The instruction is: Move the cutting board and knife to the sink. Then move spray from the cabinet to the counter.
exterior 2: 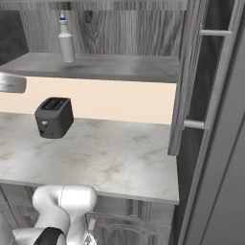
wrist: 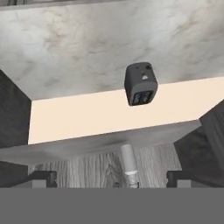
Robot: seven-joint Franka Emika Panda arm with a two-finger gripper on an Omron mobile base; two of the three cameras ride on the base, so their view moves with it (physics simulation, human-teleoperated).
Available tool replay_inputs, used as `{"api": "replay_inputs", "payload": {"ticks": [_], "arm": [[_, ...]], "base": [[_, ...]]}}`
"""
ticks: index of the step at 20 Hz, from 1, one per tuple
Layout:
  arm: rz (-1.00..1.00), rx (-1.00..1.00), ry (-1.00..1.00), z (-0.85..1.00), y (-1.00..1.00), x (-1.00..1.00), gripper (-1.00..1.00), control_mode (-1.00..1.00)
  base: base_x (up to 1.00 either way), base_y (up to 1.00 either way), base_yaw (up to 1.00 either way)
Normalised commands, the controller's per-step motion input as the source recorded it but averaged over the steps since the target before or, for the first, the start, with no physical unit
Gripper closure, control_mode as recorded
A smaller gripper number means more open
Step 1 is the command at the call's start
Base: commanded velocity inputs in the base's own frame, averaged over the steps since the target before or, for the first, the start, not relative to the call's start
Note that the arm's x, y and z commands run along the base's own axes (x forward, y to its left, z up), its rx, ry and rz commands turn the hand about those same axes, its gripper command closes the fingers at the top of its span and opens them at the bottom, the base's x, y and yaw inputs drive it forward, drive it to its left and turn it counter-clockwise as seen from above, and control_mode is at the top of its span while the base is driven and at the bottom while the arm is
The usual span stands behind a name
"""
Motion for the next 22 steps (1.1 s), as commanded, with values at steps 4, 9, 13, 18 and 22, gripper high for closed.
{"api": "replay_inputs", "payload": {"ticks": [4, 9, 13, 18, 22], "arm": [[0.0, -0.07, 0.0, 0.04, -0.1, 0.02, -1.0, -1.0], [0.06, -0.02, 0.0, 0.15, 0.03, 0.14, -1.0, -1.0], [0.25, -0.15, 0.08, 0.05, 0.41, 0.21, -1.0, -1.0], [0.11, -0.06, 0.0, 0.0, 0.13, 0.01, -1.0, -1.0], [0.0, 0.0, 0.0, 0.0, 0.0, 0.14, -1.0, -1.0]], "base": [[0.0, 0.0, 0.0], [0.0, 0.0, 0.0], [0.0, 0.0, 0.0], [0.0, 0.0, 0.0], [0.0, 0.0, 0.0]]}}
